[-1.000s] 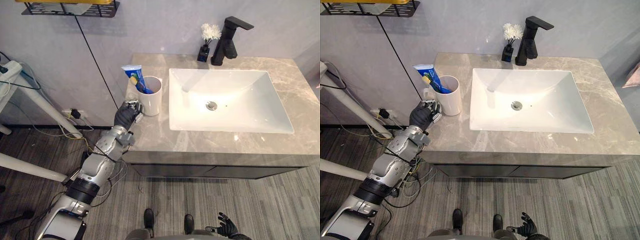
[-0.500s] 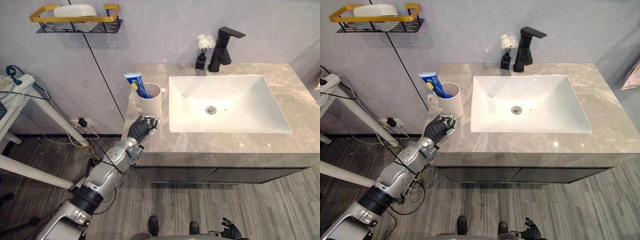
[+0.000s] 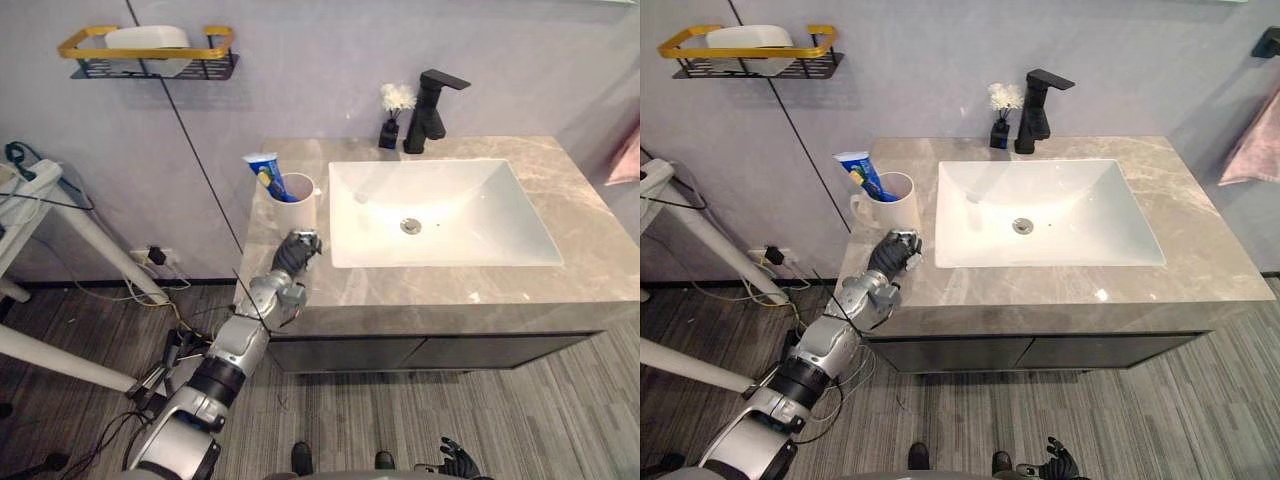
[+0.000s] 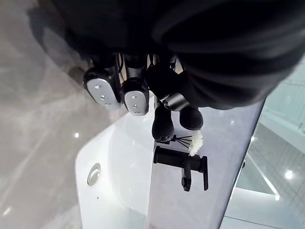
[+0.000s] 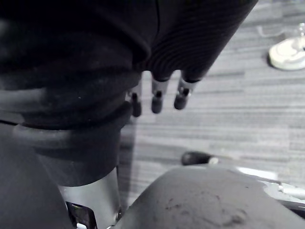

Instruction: Organize washtable

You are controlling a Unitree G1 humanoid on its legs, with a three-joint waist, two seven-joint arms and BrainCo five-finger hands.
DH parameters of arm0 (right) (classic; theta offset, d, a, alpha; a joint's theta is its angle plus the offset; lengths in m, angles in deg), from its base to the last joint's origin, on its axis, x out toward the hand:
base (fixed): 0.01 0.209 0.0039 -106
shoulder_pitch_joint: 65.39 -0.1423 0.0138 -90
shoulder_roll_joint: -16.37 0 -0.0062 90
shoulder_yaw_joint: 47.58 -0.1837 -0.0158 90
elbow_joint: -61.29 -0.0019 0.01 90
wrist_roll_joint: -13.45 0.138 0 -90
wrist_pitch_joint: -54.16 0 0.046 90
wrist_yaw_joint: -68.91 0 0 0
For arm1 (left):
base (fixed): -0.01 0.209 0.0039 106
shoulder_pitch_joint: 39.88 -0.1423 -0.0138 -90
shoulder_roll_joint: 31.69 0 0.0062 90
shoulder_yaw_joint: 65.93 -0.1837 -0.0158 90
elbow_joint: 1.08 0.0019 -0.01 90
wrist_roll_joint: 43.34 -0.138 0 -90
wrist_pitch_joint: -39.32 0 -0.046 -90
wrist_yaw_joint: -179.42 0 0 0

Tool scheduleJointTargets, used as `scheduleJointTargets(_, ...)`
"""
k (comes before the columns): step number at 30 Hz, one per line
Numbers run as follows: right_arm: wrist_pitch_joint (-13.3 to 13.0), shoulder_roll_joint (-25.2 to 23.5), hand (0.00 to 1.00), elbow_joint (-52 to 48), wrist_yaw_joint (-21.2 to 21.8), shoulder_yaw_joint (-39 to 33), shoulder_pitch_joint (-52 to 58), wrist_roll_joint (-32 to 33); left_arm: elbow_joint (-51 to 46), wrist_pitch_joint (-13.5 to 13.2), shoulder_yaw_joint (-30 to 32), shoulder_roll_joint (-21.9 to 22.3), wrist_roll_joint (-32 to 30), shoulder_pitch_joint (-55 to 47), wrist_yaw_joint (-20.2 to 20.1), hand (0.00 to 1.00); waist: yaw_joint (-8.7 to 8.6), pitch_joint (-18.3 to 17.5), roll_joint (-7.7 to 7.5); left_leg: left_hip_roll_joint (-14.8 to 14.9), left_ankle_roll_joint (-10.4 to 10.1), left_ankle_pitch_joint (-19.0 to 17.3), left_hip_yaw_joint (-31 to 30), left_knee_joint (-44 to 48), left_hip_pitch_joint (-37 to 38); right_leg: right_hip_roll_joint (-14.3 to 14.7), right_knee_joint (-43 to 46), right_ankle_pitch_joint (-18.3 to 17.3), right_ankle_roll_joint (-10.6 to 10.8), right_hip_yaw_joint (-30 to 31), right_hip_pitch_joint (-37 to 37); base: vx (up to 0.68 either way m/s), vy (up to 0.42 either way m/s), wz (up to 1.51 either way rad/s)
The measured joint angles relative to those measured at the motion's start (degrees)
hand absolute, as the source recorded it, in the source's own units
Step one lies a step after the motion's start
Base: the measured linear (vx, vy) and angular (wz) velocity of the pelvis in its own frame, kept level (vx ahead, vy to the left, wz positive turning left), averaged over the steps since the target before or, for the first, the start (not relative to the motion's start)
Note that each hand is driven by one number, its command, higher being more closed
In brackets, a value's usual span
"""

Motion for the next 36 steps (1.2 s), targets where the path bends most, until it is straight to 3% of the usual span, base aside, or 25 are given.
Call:
scheduleJointTargets(7,0.26,-0.69,0.00,-0.71,-0.03,-0.07,-0.33,-1.33,0.66,-0.74,2.33,1.44,-3.63,1.94,1.06,1.00,0.13,0.81,-1.17,0.82,-0.12,-0.04,1.59,0.00,-1.10,0.73,-0.68,0.77,-0.30,1.35,-1.39,-0.02,-0.014,-0.11)
scheduleJointTargets(16,0.25,-0.83,0.00,-2.65,0.01,-0.10,-0.25,-2.16,1.28,-0.62,5.05,1.85,-3.87,4.30,2.20,1.00,-0.28,2.01,-1.24,1.25,-0.30,-0.16,2.77,0.01,-1.46,1.17,-1.74,1.76,-0.50,2.77,-2.00,-0.01,-0.006,-0.09)
scheduleJointTargets(22,0.18,-0.86,0.00,-4.74,0.84,-0.09,-0.22,-2.18,3.05,-0.42,7.64,1.40,-9.41,8.17,2.20,1.00,0.09,3.75,-1.44,1.44,-0.31,-0.15,3.79,0.02,-2.26,1.33,-1.66,2.19,-0.47,3.92,-3.37,-0.01,0.003,-0.10)
scheduleJointTargets(36,-1.81,-0.41,0.00,-8.59,1.13,-0.01,-0.61,-2.04,9.91,-1.19,10.57,-6.47,-13.65,23.10,3.68,1.00,-0.46,10.24,-1.44,1.84,-0.82,0.29,4.04,1.33,-6.64,1.86,-0.71,2.87,-0.75,4.08,-7.46,0.00,0.000,-0.02)
